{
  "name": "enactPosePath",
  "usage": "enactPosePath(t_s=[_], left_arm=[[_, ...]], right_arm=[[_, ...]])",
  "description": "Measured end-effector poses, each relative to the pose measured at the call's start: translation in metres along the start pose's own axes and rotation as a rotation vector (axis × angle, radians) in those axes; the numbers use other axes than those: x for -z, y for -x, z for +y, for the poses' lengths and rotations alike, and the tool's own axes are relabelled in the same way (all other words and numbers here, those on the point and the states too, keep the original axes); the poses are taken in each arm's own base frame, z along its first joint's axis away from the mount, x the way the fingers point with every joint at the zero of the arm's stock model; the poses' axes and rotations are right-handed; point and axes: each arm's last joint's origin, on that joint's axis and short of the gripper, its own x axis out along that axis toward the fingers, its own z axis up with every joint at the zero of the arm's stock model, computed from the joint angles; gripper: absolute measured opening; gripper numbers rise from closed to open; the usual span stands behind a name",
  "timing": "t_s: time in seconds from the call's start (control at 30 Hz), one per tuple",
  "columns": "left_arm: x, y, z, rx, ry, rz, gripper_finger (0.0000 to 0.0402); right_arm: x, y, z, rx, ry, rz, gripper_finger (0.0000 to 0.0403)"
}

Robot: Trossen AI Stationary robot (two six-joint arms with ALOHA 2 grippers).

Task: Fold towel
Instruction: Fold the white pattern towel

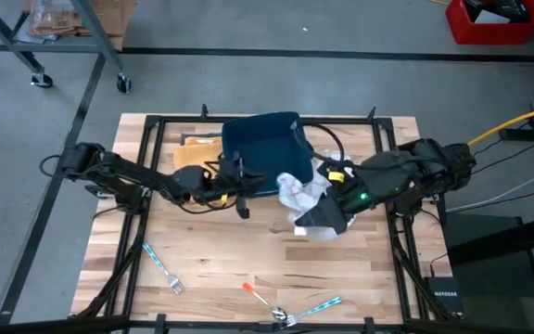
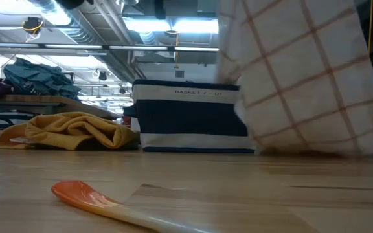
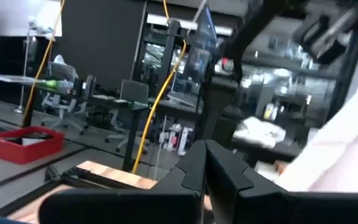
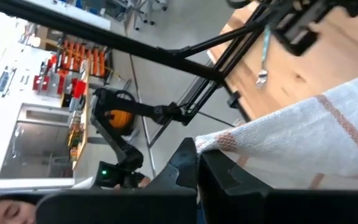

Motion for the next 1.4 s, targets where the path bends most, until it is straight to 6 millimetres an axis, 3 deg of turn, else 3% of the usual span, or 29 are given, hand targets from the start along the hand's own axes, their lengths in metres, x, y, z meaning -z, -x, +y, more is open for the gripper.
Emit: enactPosePath(t_s=[0.13,0.27,0.4,0.53,0.7,0.9,1.4], left_arm=[[0.002,-0.005,-0.006,0.007,-0.089,0.088,0.0023],[-0.001,-0.011,-0.009,0.002,-0.097,0.148,0.0078],[-0.005,-0.01,-0.014,0.037,-0.124,0.147,0.0132],[-0.015,-0.004,-0.022,0.092,-0.229,0.121,0.0159],[-0.019,0.005,-0.038,0.148,-0.277,0.109,0.0161],[-0.004,0.014,-0.051,0.211,-0.388,0.225,0.0148],[0.022,0.007,-0.036,0.136,-0.434,0.378,0.0145]], right_arm=[[0.004,-0.002,0.003,-0.02,0.005,0.009,0.0001],[0.007,-0.004,0.003,-0.015,0.01,0.02,0.0001],[0.008,-0.005,0.001,0.007,0.013,0.035,0.0001],[0.008,-0.005,-0.001,0.03,0.013,0.041,0.0001],[0.008,-0.005,-0.001,0.029,0.013,0.04,0.0001],[0.008,-0.005,0.0,0.02,0.013,0.037,0.0001],[0.007,-0.005,0.003,-0.011,0.012,0.027,0.0001]])
